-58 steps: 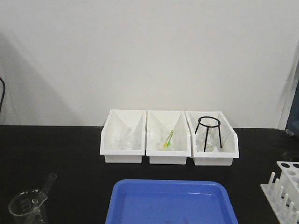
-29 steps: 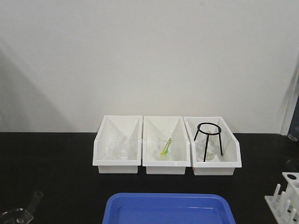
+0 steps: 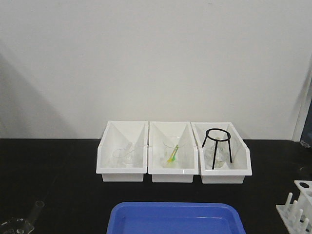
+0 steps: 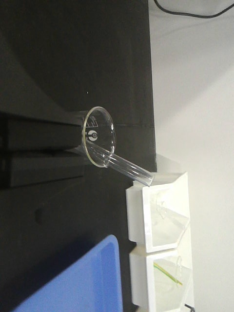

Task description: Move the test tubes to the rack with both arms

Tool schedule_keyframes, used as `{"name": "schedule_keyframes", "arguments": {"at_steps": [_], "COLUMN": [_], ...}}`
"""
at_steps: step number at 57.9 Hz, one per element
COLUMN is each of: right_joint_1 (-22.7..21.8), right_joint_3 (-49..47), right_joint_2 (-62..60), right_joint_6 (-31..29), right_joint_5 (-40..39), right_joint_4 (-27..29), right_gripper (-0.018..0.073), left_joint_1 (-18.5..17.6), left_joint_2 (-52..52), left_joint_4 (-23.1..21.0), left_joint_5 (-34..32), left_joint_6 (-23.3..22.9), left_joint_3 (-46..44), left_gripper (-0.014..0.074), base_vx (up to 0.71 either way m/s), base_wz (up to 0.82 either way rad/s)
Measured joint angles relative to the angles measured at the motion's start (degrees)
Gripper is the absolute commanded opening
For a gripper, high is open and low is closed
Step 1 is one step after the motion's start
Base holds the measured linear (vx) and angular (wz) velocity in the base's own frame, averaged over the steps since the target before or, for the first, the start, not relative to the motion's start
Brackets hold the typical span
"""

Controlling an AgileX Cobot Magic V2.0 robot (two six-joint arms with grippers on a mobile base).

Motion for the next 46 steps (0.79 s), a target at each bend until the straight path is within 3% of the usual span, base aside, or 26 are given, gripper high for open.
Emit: {"name": "schedule_keyframes", "arguments": {"at_steps": [9, 25, 29, 39, 46], "right_joint_1": [0.0, 0.0, 0.0, 0.0, 0.0], "right_joint_3": [0.0, 0.0, 0.0, -0.2, -5.05], "right_joint_2": [0.0, 0.0, 0.0, 0.0, 0.0], "right_joint_6": [0.0, 0.0, 0.0, 0.0, -0.44], "right_joint_5": [-0.72, -4.77, -6.39, -9.32, -7.31], "right_joint_4": [0.0, 0.0, 0.0, 0.0, 0.0], "right_gripper": [-0.0008, -0.0008, -0.0008, -0.0008, -0.0008], "left_joint_1": [0.0, 0.0, 0.0, 0.0, 0.0], "left_joint_2": [0.0, 0.0, 0.0, 0.0, 0.0], "left_joint_4": [-1.41, -1.54, -1.54, -1.66, -1.79], "left_joint_5": [-0.03, -0.8, -3.44, -17.38, -15.96], "left_joint_6": [-2.54, -2.68, -2.68, -2.68, -2.91], "left_joint_3": [0.0, 0.0, 0.0, -0.11, -4.51], "left_gripper": [-0.0017, -0.0017, -0.0017, -0.0017, -0.0017], "base_vx": [0.0, 0.0, 0.0, 0.0, 0.0], "base_wz": [0.0, 0.0, 0.0, 0.0, 0.0]}}
